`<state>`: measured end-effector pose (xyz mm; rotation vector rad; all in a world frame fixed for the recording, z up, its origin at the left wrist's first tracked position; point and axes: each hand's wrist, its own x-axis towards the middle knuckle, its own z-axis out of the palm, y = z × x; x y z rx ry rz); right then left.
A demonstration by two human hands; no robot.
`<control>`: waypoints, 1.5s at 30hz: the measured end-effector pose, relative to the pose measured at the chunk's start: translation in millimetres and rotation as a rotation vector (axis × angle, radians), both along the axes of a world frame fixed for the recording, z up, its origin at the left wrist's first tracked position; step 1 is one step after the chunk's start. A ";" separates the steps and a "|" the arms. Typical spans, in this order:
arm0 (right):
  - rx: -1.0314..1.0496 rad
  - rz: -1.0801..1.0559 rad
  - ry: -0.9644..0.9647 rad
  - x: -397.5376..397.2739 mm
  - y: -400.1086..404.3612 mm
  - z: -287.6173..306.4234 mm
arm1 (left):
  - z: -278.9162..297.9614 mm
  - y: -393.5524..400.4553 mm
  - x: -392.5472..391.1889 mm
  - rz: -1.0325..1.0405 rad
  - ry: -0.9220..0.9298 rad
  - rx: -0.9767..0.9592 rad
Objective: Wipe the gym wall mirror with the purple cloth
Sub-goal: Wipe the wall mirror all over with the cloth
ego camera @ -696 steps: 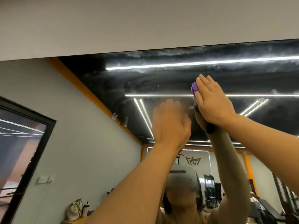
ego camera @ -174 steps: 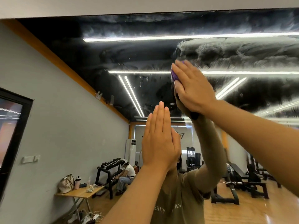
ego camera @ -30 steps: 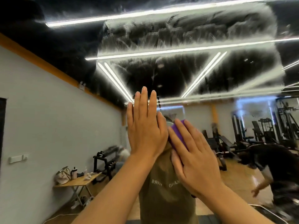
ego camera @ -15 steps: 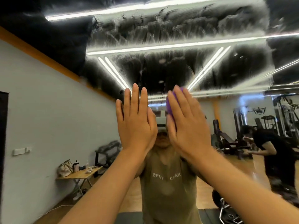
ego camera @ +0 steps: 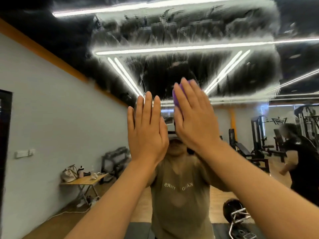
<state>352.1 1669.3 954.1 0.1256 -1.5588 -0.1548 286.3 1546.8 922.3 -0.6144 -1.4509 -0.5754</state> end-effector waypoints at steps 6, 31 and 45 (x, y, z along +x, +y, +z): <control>-0.010 0.002 0.016 -3.5 -3.1 23.1 | -0.1 1.8 -2.5 0.004 0.042 0.024; -0.117 -0.031 0.003 11.2 5.6 -30.6 | -4.6 0.4 -3.5 -0.039 0.040 0.000; -0.031 -0.068 -0.064 30.8 41.7 -0.8 | -4.2 0.5 -0.2 -0.020 -0.001 0.008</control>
